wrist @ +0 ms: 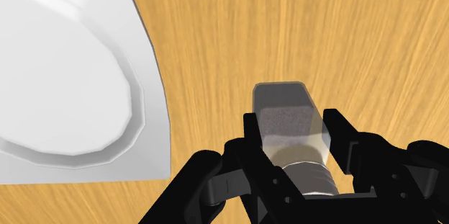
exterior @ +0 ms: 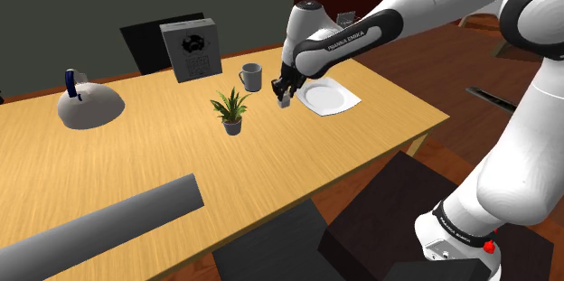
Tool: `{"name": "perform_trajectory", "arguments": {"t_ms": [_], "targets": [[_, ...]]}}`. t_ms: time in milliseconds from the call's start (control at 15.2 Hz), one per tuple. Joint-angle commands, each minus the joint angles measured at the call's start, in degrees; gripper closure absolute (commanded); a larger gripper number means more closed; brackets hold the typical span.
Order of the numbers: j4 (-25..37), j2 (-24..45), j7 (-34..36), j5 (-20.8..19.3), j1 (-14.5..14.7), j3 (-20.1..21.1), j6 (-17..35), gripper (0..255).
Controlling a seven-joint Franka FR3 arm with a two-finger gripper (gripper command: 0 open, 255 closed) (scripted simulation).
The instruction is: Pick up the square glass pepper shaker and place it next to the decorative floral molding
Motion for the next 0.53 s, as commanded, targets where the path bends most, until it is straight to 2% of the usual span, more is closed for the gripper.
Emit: {"name": "perform_trajectory", "arguments": {"t_ms": [0,462], "targets": [[0.5,-0.8,-0.3,0.3,0.0,0.1,-1.3,255],[3.1,-3.2,-1.2,1.3,-0.2,0.3,-6.2,255]]}}
